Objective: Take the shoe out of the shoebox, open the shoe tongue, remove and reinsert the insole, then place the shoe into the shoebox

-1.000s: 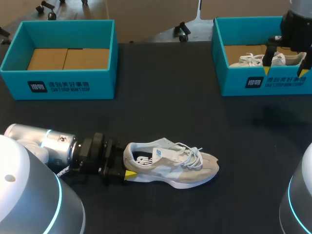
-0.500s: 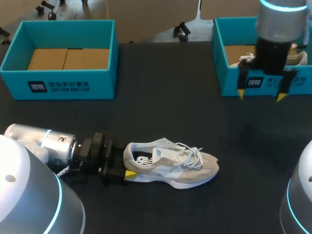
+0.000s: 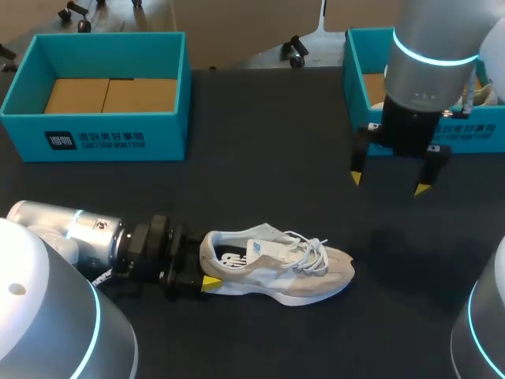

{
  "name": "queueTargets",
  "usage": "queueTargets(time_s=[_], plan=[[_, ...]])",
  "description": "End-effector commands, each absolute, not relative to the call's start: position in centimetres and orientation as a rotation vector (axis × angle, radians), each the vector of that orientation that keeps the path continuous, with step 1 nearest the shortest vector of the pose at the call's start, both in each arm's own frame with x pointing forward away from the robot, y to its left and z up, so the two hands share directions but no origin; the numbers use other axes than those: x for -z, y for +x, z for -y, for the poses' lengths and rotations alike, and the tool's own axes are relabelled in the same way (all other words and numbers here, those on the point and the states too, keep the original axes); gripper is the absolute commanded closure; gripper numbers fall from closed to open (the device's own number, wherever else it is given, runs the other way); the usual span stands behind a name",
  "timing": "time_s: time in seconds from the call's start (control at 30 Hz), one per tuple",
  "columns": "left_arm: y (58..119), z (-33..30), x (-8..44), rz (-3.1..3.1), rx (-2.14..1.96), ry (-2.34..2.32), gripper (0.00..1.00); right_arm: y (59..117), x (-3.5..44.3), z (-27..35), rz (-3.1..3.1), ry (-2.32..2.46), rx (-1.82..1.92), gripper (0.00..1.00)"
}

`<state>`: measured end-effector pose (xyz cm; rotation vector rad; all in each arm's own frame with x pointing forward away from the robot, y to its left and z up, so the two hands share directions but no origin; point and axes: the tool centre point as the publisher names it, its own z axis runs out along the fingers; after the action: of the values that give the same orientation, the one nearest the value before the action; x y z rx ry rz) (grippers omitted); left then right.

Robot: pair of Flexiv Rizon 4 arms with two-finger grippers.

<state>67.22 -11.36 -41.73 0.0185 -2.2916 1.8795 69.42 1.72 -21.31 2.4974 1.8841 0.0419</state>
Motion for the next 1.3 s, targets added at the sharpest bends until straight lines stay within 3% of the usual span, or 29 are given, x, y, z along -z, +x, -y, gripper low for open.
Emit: queueTargets(time_s=[0.03,0.57,1.0,1.3], plan=[[67.1,11.4,41.7,2.293,-1.883,0.021,1.00,69.1,21.4,-1.4,-1.883,2.497,-0.059,0.00],[67.1,11.4,41.7,2.293,-1.883,0.021,1.00,68.0,23.7,-11.0,-1.895,2.460,0.053,0.00],[67.1,11.4,41.7,2.293,-1.883,0.021,1.00,68.0,23.7,-11.0,-1.895,2.460,0.053,0.00],[67.1,11.4,41.7,2.293,-1.883,0.021,1.00,64.9,25.3,-18.1,-1.776,2.456,0.213,0.00]])
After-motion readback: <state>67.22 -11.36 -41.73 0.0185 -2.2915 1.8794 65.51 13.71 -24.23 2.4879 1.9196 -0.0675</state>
